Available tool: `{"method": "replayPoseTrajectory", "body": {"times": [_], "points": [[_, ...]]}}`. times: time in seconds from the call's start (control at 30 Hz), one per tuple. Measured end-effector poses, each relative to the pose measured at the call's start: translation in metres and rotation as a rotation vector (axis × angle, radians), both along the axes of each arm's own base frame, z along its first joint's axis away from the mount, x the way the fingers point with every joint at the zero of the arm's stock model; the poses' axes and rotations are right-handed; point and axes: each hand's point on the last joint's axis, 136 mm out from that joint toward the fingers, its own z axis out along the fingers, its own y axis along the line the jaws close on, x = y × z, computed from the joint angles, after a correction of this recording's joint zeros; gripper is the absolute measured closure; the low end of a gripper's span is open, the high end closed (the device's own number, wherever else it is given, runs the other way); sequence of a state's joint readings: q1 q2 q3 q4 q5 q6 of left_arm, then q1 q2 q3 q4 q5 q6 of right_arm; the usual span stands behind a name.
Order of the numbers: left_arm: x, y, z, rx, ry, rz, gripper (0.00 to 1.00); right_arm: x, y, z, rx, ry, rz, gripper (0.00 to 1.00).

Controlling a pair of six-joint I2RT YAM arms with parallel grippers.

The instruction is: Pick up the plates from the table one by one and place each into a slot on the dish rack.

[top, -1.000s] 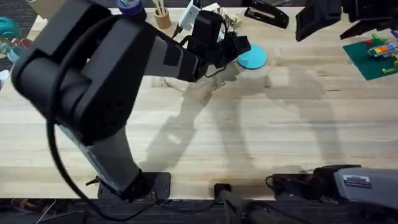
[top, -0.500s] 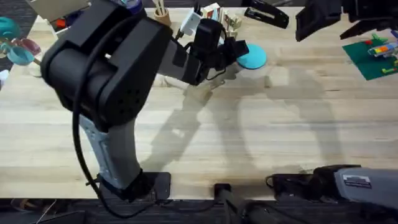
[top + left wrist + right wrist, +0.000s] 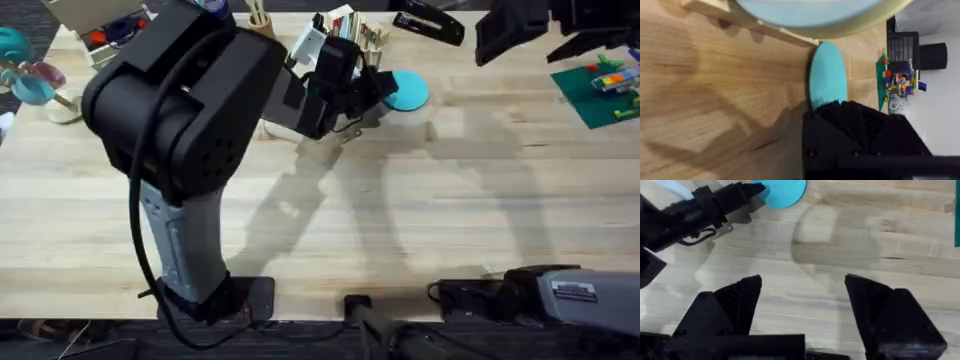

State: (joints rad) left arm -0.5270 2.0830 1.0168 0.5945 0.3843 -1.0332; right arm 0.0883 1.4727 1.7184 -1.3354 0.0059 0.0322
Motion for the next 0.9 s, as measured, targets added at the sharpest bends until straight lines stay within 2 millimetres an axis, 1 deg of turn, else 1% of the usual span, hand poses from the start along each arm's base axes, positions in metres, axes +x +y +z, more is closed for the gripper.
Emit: {"method": "replayPoseTrajectory", "body": {"times": [0.23, 0.47, 0.57, 0.63, 0.77, 0.9], "points": [[0.0, 0.003, -0.008, 0.031, 0.05, 0.015, 0.963, 0.0, 0.0, 0.0, 0.0, 0.0, 0.0, 0.005], [0.01, -0.002, 0.006, 0.015, 0.02, 0.019, 0.963, 0.0, 0.0, 0.0, 0.0, 0.0, 0.0, 0.005], [0.011, -0.003, 0.008, 0.008, 0.022, 0.024, 0.963, 0.0, 0.0, 0.0, 0.0, 0.0, 0.0, 0.005], [0.011, -0.003, 0.006, 0.006, 0.029, 0.026, 0.963, 0.0, 0.0, 0.0, 0.0, 0.0, 0.0, 0.006], [0.011, -0.002, -0.009, 0.016, 0.058, 0.031, 0.963, 0.0, 0.0, 0.0, 0.0, 0.0, 0.0, 0.005], [0.011, -0.002, -0.011, 0.02, 0.067, 0.036, 0.963, 0.0, 0.0, 0.0, 0.0, 0.0, 0.001, 0.005]]}}
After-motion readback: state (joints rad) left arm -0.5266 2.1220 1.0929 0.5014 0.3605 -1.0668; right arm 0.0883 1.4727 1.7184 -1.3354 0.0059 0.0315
